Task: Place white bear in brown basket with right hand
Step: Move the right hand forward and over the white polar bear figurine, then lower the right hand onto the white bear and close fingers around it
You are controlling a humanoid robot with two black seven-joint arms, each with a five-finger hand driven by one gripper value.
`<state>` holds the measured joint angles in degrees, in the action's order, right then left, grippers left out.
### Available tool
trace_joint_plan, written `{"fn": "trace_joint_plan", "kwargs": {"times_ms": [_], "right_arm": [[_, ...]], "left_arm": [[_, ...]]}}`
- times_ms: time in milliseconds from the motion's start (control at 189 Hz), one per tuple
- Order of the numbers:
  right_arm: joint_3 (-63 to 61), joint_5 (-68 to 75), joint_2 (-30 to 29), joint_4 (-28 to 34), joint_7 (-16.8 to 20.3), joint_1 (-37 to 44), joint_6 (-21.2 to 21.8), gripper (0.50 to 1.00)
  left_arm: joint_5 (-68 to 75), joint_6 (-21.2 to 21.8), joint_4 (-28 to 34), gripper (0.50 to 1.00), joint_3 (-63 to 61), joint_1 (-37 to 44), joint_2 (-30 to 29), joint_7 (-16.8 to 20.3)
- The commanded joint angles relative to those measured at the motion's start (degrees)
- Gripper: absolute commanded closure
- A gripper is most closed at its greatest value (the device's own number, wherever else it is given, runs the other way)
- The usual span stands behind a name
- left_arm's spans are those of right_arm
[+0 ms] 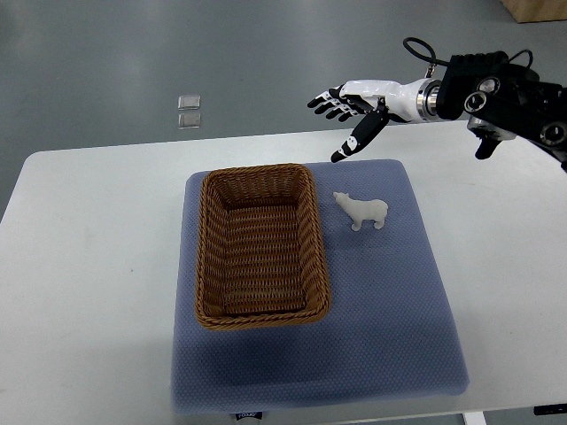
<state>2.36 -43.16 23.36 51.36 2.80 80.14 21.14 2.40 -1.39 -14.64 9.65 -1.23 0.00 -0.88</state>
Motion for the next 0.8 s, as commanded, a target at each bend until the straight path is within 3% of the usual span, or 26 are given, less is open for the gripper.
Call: {"fn": "trace_joint_plan", "kwargs": {"times_ms": [0, 243, 376, 381, 397, 794], "right_arm": [[9.3, 0.1, -0.2, 2.1, 4.9, 8.4, 3.1, 0.572], [13.8, 0.6, -3.0, 6.0, 10.0, 12.0, 3.6, 0.572], [15.0, 0.3, -4.0, 6.0, 10.1, 10.7, 1.0, 0.574], [15.4, 0.1, -4.5, 6.0, 10.1, 9.7, -1.0, 0.574], [15.7, -0.1, -4.6, 6.0, 10.1, 9.4, -1.5, 0.576], [17.2, -1.2, -6.5, 5.1, 10.0, 2.4, -6.3, 0.583]], "left_arm": [[0.0, 0.0, -0.2, 0.5, -0.1, 0.0, 0.0, 0.0], [0.0, 0.0, -0.3, 0.5, 0.0, 0.0, 0.0, 0.0], [0.0, 0.0, -0.2, 0.5, 0.0, 0.0, 0.0, 0.0], [0.0, 0.0, -0.2, 0.5, 0.0, 0.0, 0.0, 0.0], [0.0, 0.0, -0.2, 0.5, 0.0, 0.0, 0.0, 0.0], [0.0, 0.0, -0.1, 0.5, 0.0, 0.0, 0.0, 0.0]]}}
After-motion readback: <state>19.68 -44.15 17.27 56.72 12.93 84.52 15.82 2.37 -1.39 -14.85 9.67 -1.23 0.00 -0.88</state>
